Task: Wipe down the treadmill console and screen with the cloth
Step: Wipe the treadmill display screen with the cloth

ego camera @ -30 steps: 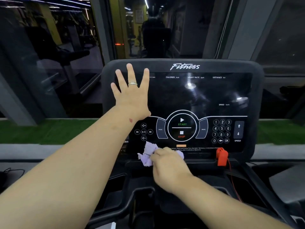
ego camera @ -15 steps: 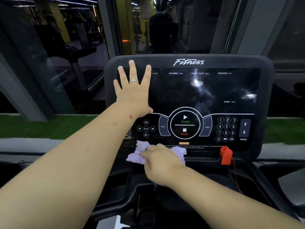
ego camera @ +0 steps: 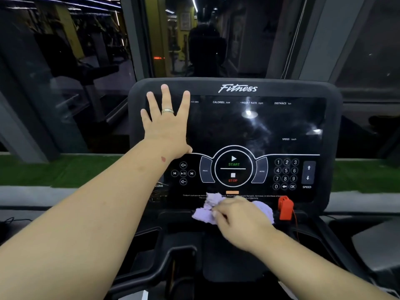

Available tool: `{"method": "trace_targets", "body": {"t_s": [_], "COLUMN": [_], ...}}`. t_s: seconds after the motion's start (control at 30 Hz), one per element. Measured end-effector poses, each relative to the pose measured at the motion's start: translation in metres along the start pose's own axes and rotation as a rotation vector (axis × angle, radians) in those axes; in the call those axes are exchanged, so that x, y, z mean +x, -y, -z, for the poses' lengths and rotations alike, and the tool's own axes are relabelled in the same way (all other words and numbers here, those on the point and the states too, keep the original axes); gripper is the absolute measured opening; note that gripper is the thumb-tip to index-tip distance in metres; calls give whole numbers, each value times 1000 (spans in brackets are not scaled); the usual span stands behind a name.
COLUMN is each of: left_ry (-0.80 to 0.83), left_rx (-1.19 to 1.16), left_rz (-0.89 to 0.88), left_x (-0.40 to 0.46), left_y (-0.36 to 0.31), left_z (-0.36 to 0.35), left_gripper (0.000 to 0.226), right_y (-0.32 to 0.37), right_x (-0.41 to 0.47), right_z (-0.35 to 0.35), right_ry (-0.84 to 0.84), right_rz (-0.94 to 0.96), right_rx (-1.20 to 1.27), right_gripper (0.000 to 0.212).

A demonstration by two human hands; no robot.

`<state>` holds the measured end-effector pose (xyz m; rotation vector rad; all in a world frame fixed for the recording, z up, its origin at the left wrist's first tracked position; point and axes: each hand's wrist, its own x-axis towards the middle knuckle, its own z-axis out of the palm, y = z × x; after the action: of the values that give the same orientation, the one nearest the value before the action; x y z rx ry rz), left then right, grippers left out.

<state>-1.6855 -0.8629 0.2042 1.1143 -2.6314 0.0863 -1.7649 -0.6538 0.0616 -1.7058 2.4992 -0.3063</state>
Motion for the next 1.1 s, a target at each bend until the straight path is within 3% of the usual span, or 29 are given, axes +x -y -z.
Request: {"method": "trace_targets", "body": {"t_s": [0.07,0.17,0.27,0.37,0.47,0.6,0.67,0.83,1.0,1.1], "left_ry": [-2,3,-12,-35,16,83,81,37,59,54], "left_rx": [6,7,16,1,-33,-50,-44,-28,-27,-32], "left_rz": [12,15,24,35,30,-1,-4,17,45,33], "left_x": [-1,-2,-3,-4,-8,-10,-10,-7,-7,-8], "left_y": [-1,-5,-5,-9,-22,-56,-69,-73,-81,-76], "left_z": [0,0,-2,-6,-5,-8,-11,-18,-17,-18], "left_gripper": [145,143,140,134,129,144,150,155,155,152], "right_y": [12,51,27,-33,-35,22,6,-49,16,-13], "right_x": [1,12,11,-10,-15,3,4,-13,3,6], "right_z": [-3,-19,-15,-3,4,-8,-4,20,-3,0], "right_ry": [-39,-38,-16,-28,-89,-17,20,26,58,73], "right_rz": [-26,78,146,14,-80,64,99,-72,146,144], "right_rx": [29,172,214,106,25,82,107,86,81,118], "right_gripper": [36,38,38,30,35,37,36,36,41,39]}}
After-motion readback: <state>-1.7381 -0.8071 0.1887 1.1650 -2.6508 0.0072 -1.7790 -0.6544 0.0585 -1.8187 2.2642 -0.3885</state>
